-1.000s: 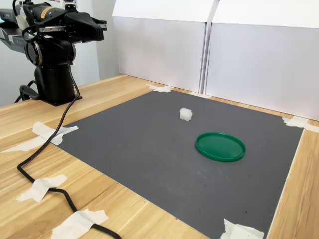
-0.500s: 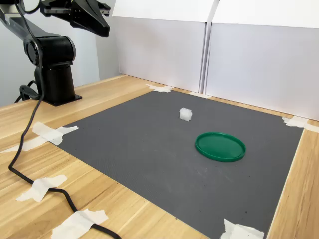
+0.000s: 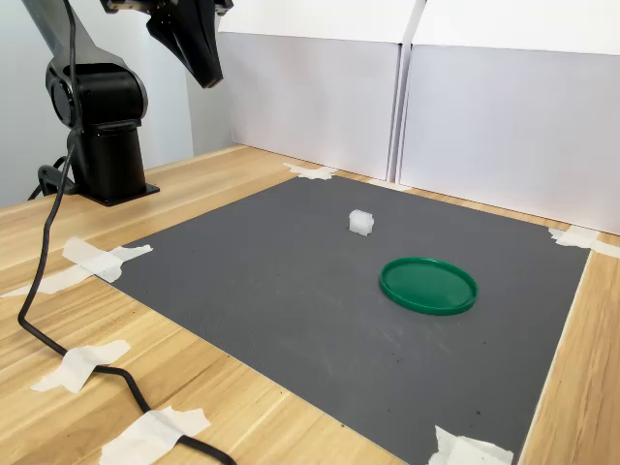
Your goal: Grasp a white terminal and put it on the green lid.
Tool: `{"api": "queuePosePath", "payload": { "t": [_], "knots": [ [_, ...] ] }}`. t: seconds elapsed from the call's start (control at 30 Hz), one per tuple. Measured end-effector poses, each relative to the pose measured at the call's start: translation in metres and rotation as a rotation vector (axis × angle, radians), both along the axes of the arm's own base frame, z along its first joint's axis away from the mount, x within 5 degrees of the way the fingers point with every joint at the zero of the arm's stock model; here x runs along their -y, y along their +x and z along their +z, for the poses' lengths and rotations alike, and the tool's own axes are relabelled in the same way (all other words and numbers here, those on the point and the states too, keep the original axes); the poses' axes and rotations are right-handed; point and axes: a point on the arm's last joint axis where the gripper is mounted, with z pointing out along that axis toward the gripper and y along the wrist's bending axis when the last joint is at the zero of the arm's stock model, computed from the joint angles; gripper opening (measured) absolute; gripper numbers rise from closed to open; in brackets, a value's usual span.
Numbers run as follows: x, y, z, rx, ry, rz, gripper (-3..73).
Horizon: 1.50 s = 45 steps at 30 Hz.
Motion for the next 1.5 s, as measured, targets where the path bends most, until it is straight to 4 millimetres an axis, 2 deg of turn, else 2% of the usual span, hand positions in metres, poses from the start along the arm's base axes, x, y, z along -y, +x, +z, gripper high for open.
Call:
{"api": "queuePosePath", "payload": {
  "t": [0.23, 0.4, 0.53, 0.73, 0.87, 1.13, 1.33, 1.5],
  "knots": [
    [0.002, 0.027, -0.023, -0.152, -0.070, 0.093, -0.8],
    [0.000, 0.042, -0.027, -0.213, -0.081, 0.190, 7.8],
    [-0.001, 0.058, -0.022, -0.225, -0.077, 0.225, 22.3],
    [-0.001, 0.078, -0.014, -0.258, -0.038, 0.183, 49.6],
    [0.000, 0.092, -0.013, -0.290, -0.007, 0.147, 58.7],
    [0.000, 0.113, -0.016, -0.353, 0.035, 0.118, 60.4],
    [-0.001, 0.127, -0.005, -0.333, 0.057, 0.078, 60.4],
    [-0.022, 0.135, 0.002, -0.347, 0.011, 0.136, 60.4]
  ]
}}
